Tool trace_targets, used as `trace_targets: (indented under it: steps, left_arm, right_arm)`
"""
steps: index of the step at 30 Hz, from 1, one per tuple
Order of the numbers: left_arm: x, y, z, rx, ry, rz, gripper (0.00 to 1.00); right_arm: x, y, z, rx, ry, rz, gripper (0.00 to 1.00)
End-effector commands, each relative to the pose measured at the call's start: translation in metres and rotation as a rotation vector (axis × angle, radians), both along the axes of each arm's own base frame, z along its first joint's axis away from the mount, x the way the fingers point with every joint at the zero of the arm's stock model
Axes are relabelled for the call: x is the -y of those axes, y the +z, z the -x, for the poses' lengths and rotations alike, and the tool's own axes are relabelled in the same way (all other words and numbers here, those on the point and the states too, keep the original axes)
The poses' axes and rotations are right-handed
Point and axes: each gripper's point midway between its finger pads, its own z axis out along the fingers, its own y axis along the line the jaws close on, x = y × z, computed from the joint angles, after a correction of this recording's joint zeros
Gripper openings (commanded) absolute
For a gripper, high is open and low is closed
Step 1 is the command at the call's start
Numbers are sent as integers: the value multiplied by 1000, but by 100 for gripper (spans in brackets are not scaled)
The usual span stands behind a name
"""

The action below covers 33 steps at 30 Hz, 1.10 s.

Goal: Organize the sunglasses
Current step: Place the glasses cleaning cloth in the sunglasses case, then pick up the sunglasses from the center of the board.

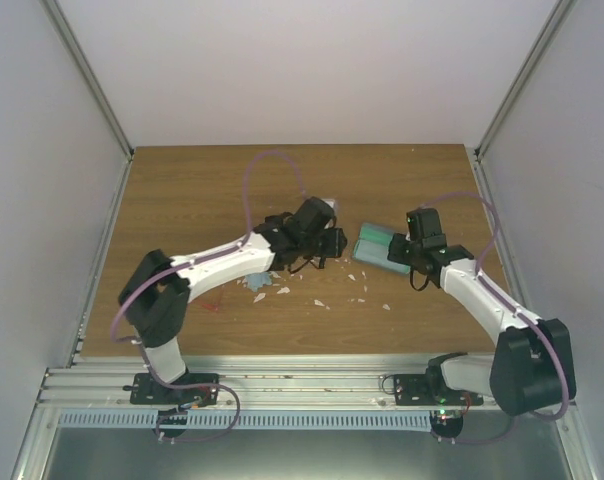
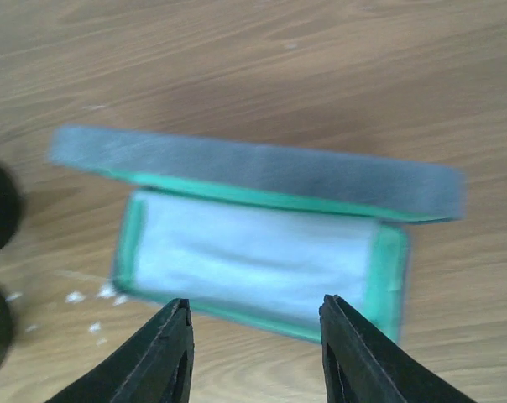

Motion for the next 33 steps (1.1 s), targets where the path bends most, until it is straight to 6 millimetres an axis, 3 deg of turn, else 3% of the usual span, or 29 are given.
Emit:
trace_targets:
  steps: [1, 4, 7, 12, 19, 24, 33]
  left_arm:
    - [-51, 0, 6, 29, 82, 8, 47]
    - [-81, -16, 14, -25, 114, 43, 50]
    - [-96, -28, 16, -85, 132, 103, 51]
    - [-92, -42, 7, -135, 176, 177, 55]
    - [-87, -79, -24, -161, 272, 128, 52]
    - [-84, -98, -29, -196, 292, 110, 40]
    - [-77, -94, -34, -154, 241, 119, 10]
  right_arm:
    - [-44, 11, 10, 21, 149, -65, 43]
    - [-72, 15, 13, 24, 205, -87, 44]
    - [-94, 12, 14, 14, 239, -90, 44]
    - [-120, 8, 16, 1, 261, -77, 44]
    - [-125, 12, 20, 13, 247, -77, 44]
    - [-122, 13, 21, 20, 238, -76, 43]
    - [-135, 18, 25, 30, 267, -158, 43]
